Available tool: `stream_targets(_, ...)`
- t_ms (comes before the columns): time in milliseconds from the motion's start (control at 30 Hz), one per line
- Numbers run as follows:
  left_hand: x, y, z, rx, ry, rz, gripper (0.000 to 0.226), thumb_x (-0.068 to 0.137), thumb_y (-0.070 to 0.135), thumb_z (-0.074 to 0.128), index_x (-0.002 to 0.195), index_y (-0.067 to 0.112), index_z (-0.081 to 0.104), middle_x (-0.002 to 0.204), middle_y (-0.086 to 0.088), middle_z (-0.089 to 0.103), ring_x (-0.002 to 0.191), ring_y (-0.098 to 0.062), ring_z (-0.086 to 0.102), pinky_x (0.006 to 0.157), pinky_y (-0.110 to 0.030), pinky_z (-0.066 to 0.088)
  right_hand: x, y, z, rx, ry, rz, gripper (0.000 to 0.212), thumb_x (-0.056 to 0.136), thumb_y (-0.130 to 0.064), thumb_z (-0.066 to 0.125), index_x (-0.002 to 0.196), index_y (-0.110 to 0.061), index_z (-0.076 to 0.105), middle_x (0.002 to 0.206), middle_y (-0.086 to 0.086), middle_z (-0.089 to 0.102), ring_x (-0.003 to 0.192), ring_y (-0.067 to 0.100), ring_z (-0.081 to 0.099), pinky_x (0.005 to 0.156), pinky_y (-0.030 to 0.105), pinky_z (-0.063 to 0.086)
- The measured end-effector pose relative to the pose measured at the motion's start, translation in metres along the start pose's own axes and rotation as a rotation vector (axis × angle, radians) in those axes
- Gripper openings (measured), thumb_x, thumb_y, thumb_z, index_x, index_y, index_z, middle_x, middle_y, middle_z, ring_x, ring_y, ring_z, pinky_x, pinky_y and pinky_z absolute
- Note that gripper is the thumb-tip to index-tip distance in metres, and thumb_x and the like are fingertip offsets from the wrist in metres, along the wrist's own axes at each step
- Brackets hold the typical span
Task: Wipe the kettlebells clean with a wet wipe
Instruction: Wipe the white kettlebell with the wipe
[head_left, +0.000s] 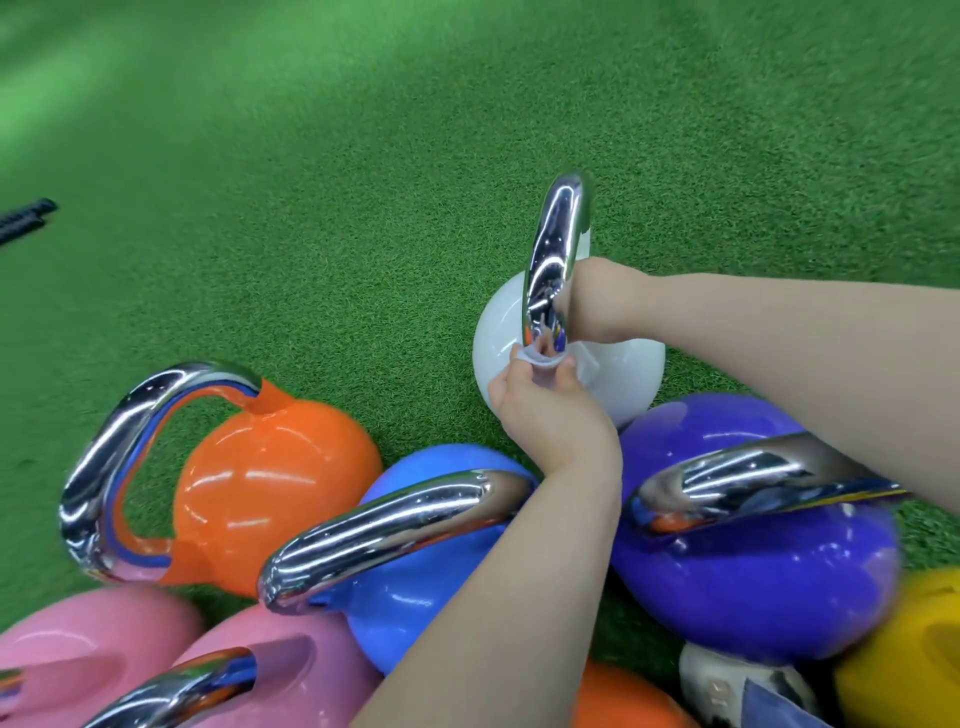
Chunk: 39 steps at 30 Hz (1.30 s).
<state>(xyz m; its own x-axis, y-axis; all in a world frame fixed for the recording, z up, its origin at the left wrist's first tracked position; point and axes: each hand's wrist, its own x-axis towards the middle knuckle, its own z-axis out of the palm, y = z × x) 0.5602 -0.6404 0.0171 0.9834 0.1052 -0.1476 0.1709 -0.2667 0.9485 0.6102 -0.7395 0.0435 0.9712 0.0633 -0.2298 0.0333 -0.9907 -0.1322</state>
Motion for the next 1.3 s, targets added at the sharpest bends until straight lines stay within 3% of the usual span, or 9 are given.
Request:
stream_targets(200, 0.006, 0.019, -0.007, 0.123, -0.061, 0.134, 0.006, 0.084, 0.004, 0.063, 0.089, 0.008, 0.062, 0.103, -0.009, 0.048, 0.06, 0.012, 0.044, 0.072, 0.0, 0.03, -0.005, 0.004, 0.001, 0.325, 0.034, 0.107, 0.028, 0.085, -0.009, 0.053, 0.058, -0.012, 0.045, 0.053, -0.007, 0.041, 0.06, 0.02, 0.042, 0.05, 0.025, 0.03)
stream_targets(367, 0.025, 0.033, -0.015, 0.381, -0.127, 0.279, 0.031, 0.081, 0.018, 0.067, 0.061, 0.016, 0.044, 0.085, -0.016, 0.055, 0.072, -0.023, 0.042, 0.064, -0.03, 0.028, -0.006, 0.009, 0.004, 1.002, -0.18, 0.335, 0.019, 0.092, -0.004, 0.046, 0.075, -0.01, 0.05, 0.06, 0.006, 0.054, 0.041, 0.007, 0.054, 0.039, 0.017, 0.044)
stream_targets(500, 0.031, 0.047, -0.017, 0.478, -0.194, 0.375, 0.029, 0.085, 0.029, 0.063, 0.077, 0.003, 0.053, 0.094, -0.023, 0.06, 0.089, -0.035, 0.053, 0.057, -0.026, 0.017, -0.004, 0.011, -0.006, 1.256, -0.356, 0.438, 0.019, 0.099, -0.008, 0.031, 0.099, -0.002, 0.05, 0.074, 0.009, 0.055, 0.041, 0.01, 0.062, 0.043, 0.017, 0.052)
stream_targets(633, 0.044, 0.06, -0.012, 0.509, -0.273, 0.38, 0.042, 0.086, 0.038, 0.061, 0.079, -0.003, 0.056, 0.097, -0.024, 0.062, 0.093, -0.038, 0.056, 0.063, -0.037, 0.029, -0.015, 0.015, -0.021, 1.463, -0.294, 0.484, 0.022, 0.1, -0.009, 0.03, 0.087, -0.01, 0.048, 0.08, 0.009, 0.06, 0.057, 0.017, 0.067, 0.054, 0.026, 0.056)
stream_targets(767, 0.059, 0.069, -0.012, 0.484, -0.388, 0.256, 0.05, 0.082, 0.043, 0.065, 0.054, 0.014, 0.035, 0.059, -0.015, 0.044, 0.058, -0.032, 0.045, 0.051, -0.03, 0.03, -0.033, 0.01, -0.03, 1.647, -0.208, 0.453, 0.024, 0.094, -0.003, 0.029, 0.08, -0.012, 0.047, 0.083, 0.007, 0.06, 0.079, 0.02, 0.06, 0.08, 0.033, 0.047)
stream_targets(933, 0.081, 0.065, -0.025, 0.284, -0.538, 0.228, 0.036, 0.087, 0.053, 0.049, 0.084, 0.018, 0.055, 0.074, -0.005, 0.046, 0.067, -0.014, 0.039, 0.065, -0.029, 0.031, -0.043, -0.013, -0.027, 1.738, -0.102, 0.414, 0.012, 0.09, -0.003, 0.05, 0.087, -0.014, 0.053, 0.082, 0.0, 0.06, 0.077, 0.009, 0.055, 0.081, 0.023, 0.041)
stream_targets(1100, 0.098, 0.031, -0.048, 0.264, -0.607, 0.015, 0.026, 0.099, 0.021, 0.039, 0.119, 0.01, 0.051, 0.101, -0.001, 0.061, 0.08, -0.01, 0.055, 0.068, -0.025, 0.046, -0.027, -0.034, -0.02, 1.825, 0.13, 0.523, 0.02, 0.089, -0.009, 0.058, 0.109, -0.006, 0.054, 0.082, 0.004, 0.062, 0.074, 0.017, 0.06, 0.065, 0.024, 0.047)
stream_targets(1200, 0.102, 0.016, -0.058, 0.349, -0.701, -0.061, 0.017, 0.095, 0.012, 0.045, 0.109, 0.012, 0.054, 0.1, -0.004, 0.063, 0.083, -0.013, 0.058, 0.073, -0.029, 0.048, -0.021, -0.03, -0.029, 1.915, 0.138, 0.567, 0.025, 0.092, -0.014, 0.055, 0.115, -0.006, 0.052, 0.085, 0.005, 0.063, 0.071, 0.017, 0.059, 0.062, 0.025, 0.047)
stream_targets(1300, 0.103, 0.017, -0.06, 0.311, -0.735, -0.055, 0.012, 0.094, 0.011, 0.05, 0.103, 0.016, 0.054, 0.091, 0.003, 0.061, 0.081, -0.011, 0.058, 0.077, -0.03, 0.048, -0.015, -0.02, -0.044, 1.949, 0.094, 0.626, 0.026, 0.094, -0.025, 0.053, 0.112, -0.006, 0.054, 0.111, 0.01, 0.065, 0.102, 0.023, 0.062, 0.075, 0.03, 0.05)
